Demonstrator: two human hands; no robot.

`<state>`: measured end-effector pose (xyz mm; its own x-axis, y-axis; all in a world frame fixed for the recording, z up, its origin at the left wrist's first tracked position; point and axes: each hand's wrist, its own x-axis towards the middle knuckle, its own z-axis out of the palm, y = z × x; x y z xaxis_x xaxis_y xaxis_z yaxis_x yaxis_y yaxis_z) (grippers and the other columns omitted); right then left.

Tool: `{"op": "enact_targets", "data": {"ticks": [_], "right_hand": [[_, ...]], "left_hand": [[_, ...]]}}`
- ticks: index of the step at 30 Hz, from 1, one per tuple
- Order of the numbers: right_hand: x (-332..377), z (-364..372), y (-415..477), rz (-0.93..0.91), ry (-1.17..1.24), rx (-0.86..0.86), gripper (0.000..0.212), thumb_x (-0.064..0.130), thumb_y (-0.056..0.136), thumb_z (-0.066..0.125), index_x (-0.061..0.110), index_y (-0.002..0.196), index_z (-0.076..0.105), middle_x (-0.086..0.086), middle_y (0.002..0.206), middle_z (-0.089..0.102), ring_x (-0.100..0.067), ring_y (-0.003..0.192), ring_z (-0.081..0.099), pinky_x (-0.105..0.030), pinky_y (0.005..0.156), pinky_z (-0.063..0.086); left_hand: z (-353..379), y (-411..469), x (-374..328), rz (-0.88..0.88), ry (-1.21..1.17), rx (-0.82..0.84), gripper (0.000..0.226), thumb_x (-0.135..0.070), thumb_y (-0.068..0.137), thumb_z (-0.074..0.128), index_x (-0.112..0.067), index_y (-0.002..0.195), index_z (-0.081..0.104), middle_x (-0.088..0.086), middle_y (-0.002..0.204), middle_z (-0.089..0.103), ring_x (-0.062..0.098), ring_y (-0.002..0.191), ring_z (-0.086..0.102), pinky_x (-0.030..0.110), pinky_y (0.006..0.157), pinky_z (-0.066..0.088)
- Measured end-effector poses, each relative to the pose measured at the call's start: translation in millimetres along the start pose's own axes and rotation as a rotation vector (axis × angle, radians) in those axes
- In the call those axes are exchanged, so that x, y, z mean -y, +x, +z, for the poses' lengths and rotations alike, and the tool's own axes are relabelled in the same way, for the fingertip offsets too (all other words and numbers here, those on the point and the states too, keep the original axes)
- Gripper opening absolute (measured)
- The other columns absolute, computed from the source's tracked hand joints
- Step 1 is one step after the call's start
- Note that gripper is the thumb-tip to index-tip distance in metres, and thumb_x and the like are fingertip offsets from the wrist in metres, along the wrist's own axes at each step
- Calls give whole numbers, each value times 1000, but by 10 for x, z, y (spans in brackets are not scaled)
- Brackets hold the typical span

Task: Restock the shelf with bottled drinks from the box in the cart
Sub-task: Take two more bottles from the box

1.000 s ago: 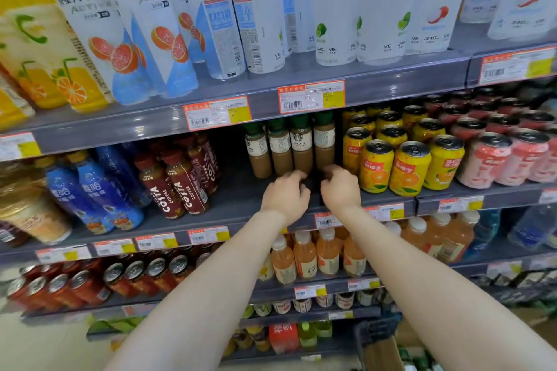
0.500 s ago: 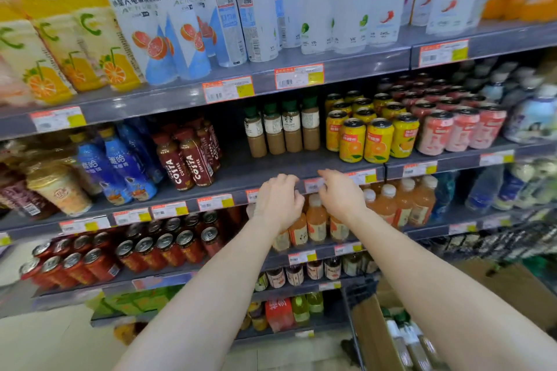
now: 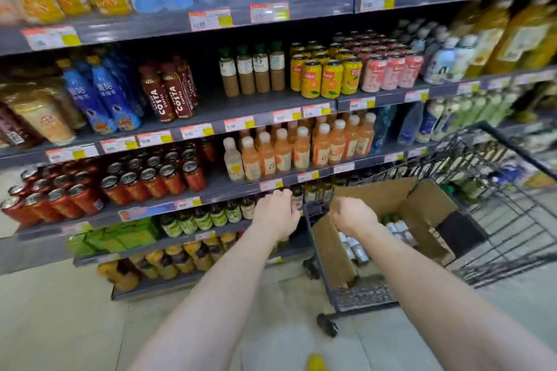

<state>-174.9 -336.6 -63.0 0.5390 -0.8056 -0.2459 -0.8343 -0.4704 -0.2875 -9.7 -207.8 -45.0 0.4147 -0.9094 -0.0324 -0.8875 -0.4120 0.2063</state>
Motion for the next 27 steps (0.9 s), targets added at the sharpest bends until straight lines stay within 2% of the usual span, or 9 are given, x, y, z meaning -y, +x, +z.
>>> {"op": "enact_targets", "data": {"ticks": [4, 6, 10, 12, 14, 18, 20, 24, 27], "right_hand": [[-356, 16, -250, 36, -20, 7, 39, 28, 97, 50, 16, 134, 56, -8, 125, 65, -28, 103, 65, -36, 79, 56], [-569, 44, -306, 76, -20, 11, 40, 24, 95, 49, 16, 134, 56, -8, 122, 66, -28, 99, 65, -37, 78, 57], [-1080, 117, -348, 127, -22, 81, 47, 25, 98, 47, 15, 144, 47, -9, 135, 60, -30, 115, 60, -38, 82, 53], [-1392, 146, -340, 151, 6, 122, 42, 29, 97, 49, 17, 138, 51, -9, 129, 63, -31, 110, 62, -37, 79, 53], [-1725, 162, -307, 170, 47, 155, 34, 32, 96, 50, 16, 127, 57, -10, 123, 65, -32, 104, 63, -38, 83, 54], [-2386, 41, -192, 153, 85, 183, 46, 30, 95, 52, 16, 139, 52, -12, 123, 66, -32, 106, 64, -38, 83, 54], [-2678, -43, -115, 155, 92, 182, 44, 29, 94, 51, 16, 136, 54, -13, 115, 68, -32, 102, 65, -37, 81, 54], [-3110, -133, 14, 177, 130, 206, 39, 22, 90, 51, 16, 128, 57, -14, 120, 67, -34, 106, 64, -40, 84, 55], [-3332, -129, 185, 184, 151, 227, 39, 23, 87, 52, 21, 125, 62, -11, 115, 68, -33, 101, 65, -41, 84, 57]], "left_hand": [[121, -170, -331, 7, -22, 39, 35, -38, 99, 47, -15, 124, 54, 10, 118, 62, 34, 103, 63, 42, 82, 49], [216, -199, -492, 1, -29, 63, 38, -37, 99, 47, -15, 128, 54, 10, 122, 63, 34, 108, 62, 43, 86, 51], [489, -123, -827, -25, -36, 167, 43, -40, 100, 46, -15, 135, 52, 10, 128, 61, 33, 114, 61, 45, 92, 52], [672, -48, -1029, -52, -44, 233, 43, -41, 100, 46, -16, 134, 51, 9, 127, 62, 32, 112, 62, 45, 92, 52], [837, 67, -1271, -70, -55, 304, 46, -42, 100, 44, -15, 137, 49, 11, 130, 60, 33, 112, 61, 48, 93, 53], [1022, 462, -1892, -105, -78, 373, 55, -45, 102, 43, -12, 146, 43, 12, 143, 50, 34, 126, 55, 48, 102, 49], [1100, 614, -2212, -115, -93, 384, 56, -47, 102, 44, -12, 146, 42, 13, 143, 50, 33, 124, 56, 48, 101, 49], [1337, 696, -2685, -70, -27, 424, 50, -42, 102, 45, -11, 142, 43, 14, 134, 53, 34, 117, 58, 47, 95, 51], [1510, 752, -2835, -82, -12, 446, 46, -40, 101, 45, -11, 136, 46, 15, 131, 55, 35, 115, 59, 44, 91, 50]]}}
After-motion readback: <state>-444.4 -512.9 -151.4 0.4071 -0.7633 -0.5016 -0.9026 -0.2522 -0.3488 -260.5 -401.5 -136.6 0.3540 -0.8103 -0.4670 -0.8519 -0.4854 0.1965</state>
